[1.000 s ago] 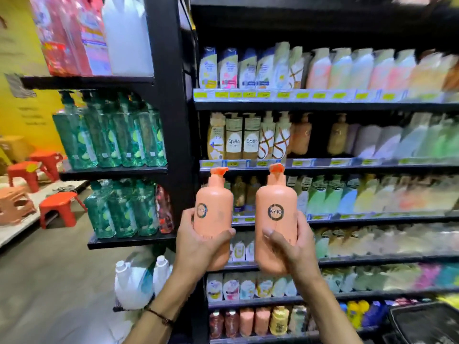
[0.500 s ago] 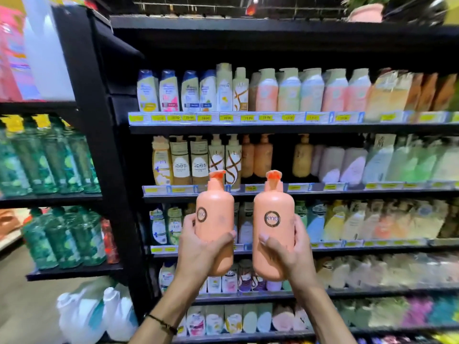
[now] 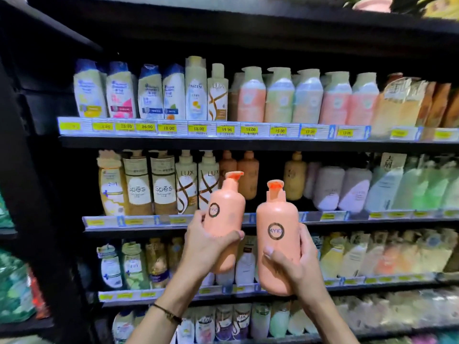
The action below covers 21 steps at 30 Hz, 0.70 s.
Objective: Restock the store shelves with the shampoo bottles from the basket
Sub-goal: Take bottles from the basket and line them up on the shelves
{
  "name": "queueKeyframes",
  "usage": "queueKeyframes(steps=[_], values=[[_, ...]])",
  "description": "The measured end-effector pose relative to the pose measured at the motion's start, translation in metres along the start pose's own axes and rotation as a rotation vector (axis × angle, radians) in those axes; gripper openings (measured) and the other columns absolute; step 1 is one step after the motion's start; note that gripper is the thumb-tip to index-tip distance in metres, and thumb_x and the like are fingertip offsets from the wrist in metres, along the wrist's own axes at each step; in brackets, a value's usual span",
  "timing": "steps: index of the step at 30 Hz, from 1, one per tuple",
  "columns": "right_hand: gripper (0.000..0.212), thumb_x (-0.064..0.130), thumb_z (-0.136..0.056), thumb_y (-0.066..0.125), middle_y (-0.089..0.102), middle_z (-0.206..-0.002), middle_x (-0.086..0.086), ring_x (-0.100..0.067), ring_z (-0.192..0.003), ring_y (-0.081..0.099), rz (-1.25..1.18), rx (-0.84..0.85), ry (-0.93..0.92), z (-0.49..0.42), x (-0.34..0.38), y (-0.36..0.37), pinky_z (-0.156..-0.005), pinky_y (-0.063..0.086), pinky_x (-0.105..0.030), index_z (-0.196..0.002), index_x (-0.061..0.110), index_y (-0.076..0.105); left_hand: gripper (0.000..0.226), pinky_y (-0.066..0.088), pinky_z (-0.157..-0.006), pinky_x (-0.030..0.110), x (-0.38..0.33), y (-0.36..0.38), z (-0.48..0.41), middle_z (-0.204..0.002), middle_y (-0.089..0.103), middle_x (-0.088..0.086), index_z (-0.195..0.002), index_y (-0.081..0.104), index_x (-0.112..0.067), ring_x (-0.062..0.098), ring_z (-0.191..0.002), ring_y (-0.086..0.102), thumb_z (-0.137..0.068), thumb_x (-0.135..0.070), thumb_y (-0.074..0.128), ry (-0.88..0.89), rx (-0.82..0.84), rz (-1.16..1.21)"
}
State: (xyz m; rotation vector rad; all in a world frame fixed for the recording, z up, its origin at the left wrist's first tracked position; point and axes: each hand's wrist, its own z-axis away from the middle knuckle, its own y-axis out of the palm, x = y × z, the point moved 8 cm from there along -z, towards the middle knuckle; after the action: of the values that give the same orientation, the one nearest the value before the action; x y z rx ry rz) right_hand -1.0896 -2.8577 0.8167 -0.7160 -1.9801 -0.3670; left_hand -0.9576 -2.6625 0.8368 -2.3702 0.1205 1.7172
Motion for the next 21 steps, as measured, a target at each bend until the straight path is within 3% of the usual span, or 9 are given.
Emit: queueKeyframes(steps=[2,7,13,17,21], values=[[0.076,0.054,-0.052,0.083,0.071,-0.104,-0.003,-0.023,-0.095,0.068,-0.002,-0.013,0.002,-0.015,-0.010,-0.005,-0.080,0.055,-0.038,-0.116,0.019,0.058,0.075,0.049,-0.063,0.021,-0.001,0.015,-0.025,-0.100,0.065,-0.006,-0.106,0.055,-0.025,0.006,-0.085,0.064,-0.043,-0.041,0.092,0.013,0.027,-0.046],[0.074,0.052,-0.053,0.082,0.073,-0.102,0.007,-0.011,-0.090,0.070,-0.030,-0.022,-0.011,-0.050,-0.031,-0.011,-0.073,0.053,-0.018,-0.117,0.020,0.060,0.081,0.049,-0.063,0.026,-0.006,0.049,-0.077,-0.095,0.064,-0.011,-0.105,0.054,-0.026,0.004,-0.082,0.062,-0.037,-0.050,0.091,0.009,0.040,-0.194],[0.072,0.051,-0.056,0.083,0.073,-0.101,0.003,-0.016,-0.089,0.071,-0.097,0.013,0.007,-0.087,-0.053,-0.024,-0.070,0.056,-0.025,-0.117,0.020,0.059,0.100,0.054,-0.077,0.036,-0.024,0.082,-0.121,-0.099,0.058,-0.007,-0.108,0.048,-0.026,0.020,-0.091,0.061,-0.022,-0.068,0.076,0.020,0.030,-0.470],[0.067,0.051,-0.057,0.083,0.074,-0.100,0.006,-0.011,-0.086,0.071,-0.137,0.013,-0.001,-0.107,-0.059,-0.034,-0.068,0.056,-0.023,-0.115,0.025,0.060,0.092,0.048,-0.071,0.034,-0.025,0.103,-0.141,-0.103,0.054,-0.001,-0.104,0.043,-0.022,0.026,-0.091,0.056,-0.034,-0.065,0.083,0.010,0.024,-0.638],[0.066,0.052,-0.057,0.082,0.074,-0.101,0.006,-0.013,-0.088,0.071,-0.146,0.042,0.007,-0.120,-0.066,-0.040,-0.069,0.057,-0.026,-0.114,0.028,0.060,0.083,0.050,-0.077,0.039,-0.020,0.118,-0.150,-0.106,0.058,0.003,-0.096,0.040,-0.024,0.031,-0.100,0.062,-0.043,-0.069,0.085,0.000,-0.032,-0.758]])
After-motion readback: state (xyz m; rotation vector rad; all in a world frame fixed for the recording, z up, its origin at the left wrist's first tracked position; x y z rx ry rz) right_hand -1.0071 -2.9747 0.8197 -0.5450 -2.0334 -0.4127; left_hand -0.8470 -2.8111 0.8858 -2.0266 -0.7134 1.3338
